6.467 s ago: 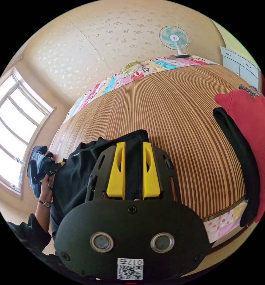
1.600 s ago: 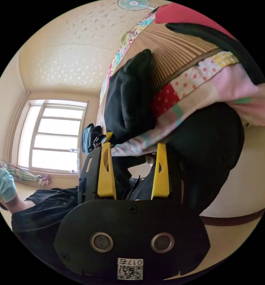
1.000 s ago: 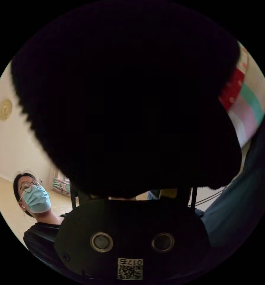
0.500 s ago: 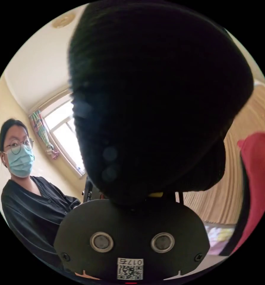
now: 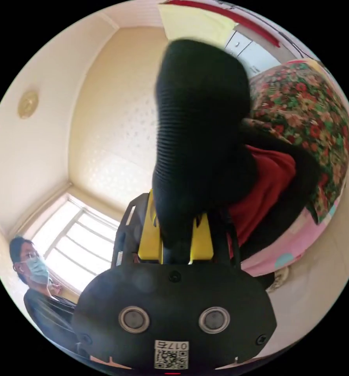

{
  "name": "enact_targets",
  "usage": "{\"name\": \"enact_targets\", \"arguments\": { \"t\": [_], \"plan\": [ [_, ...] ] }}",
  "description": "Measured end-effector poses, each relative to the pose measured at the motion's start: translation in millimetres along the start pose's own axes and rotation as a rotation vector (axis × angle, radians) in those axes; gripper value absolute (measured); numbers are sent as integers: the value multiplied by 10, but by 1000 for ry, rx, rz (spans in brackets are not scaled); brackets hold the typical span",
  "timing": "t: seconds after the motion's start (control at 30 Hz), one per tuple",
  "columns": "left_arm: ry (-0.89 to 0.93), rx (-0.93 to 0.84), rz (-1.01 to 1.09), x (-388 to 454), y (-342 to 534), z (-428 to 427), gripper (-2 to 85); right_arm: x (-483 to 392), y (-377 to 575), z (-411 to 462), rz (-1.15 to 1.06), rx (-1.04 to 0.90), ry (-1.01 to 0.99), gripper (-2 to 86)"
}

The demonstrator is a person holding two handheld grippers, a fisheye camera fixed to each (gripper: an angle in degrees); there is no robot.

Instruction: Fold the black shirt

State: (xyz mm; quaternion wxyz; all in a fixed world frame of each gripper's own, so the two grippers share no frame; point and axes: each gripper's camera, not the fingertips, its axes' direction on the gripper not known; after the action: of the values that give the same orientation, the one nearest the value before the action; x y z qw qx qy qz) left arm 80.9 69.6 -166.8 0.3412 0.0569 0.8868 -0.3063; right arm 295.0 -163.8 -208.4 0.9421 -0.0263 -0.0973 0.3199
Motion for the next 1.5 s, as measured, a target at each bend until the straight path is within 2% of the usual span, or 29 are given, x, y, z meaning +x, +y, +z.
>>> {"name": "enact_targets", "arguments": {
  "t": [0.17,0.27,0.33,0.37,0.43,0.5,0.57,0.63,0.73,0.8,0.87,0.9,0.97,1.07,1.13,1.23,1.4,1.5],
  "plan": [
    [-152,56,22,-45,198,34,51,-92,700,-292,21,173,107,70],
    [-194,136,62,-94,394,-130,51,-339,1086,-301,29,228,250,31],
    [-287,253,115,-48,649,-411,51,-576,1401,-347,172,307,503,14],
    [-337,289,126,-11,731,-496,51,-667,1475,-364,159,337,524,12],
    [-555,406,162,151,1041,-827,52,-1077,1655,-333,-40,359,451,7],
    [-703,464,158,201,1204,-1103,53,-1367,1736,-189,-125,334,510,5],
    [-870,506,103,182,1313,-1471,62,-1605,1782,55,-225,267,539,3],
    [-1069,579,-1,136,1425,-1986,91,-1718,1828,407,-270,144,424,3],
    [-1263,480,-114,-73,1250,-2344,134,-1643,1957,863,-269,-20,195,3],
    [-1349,440,-217,-291,1177,-2449,135,-1528,2051,1078,-246,-88,123,3],
    [-1344,446,-315,-580,1204,-2523,114,-1372,2131,1194,-217,-120,77,3],
    [-1264,418,-340,-802,1211,-2541,99,-1248,2176,1209,-188,-120,55,3],
    [-1178,437,-339,-899,1282,-2612,90,-1049,2199,1171,-130,-132,-5,3],
    [-1068,410,-287,-787,1281,-2819,27,-759,2168,921,-56,-135,-112,3],
    [-979,542,-184,-503,1336,-3048,-1,-634,2136,617,-68,-120,-85,4],
    [-939,706,-8,44,1260,-3145,-7,-539,2128,285,-120,-108,-41,3],
    [-767,744,299,727,518,-2510,-8,-420,2136,239,-229,-197,-98,3],
    [-731,646,423,957,-53,-1681,-8,-366,2124,316,-291,-295,-141,3]
  ]
}}
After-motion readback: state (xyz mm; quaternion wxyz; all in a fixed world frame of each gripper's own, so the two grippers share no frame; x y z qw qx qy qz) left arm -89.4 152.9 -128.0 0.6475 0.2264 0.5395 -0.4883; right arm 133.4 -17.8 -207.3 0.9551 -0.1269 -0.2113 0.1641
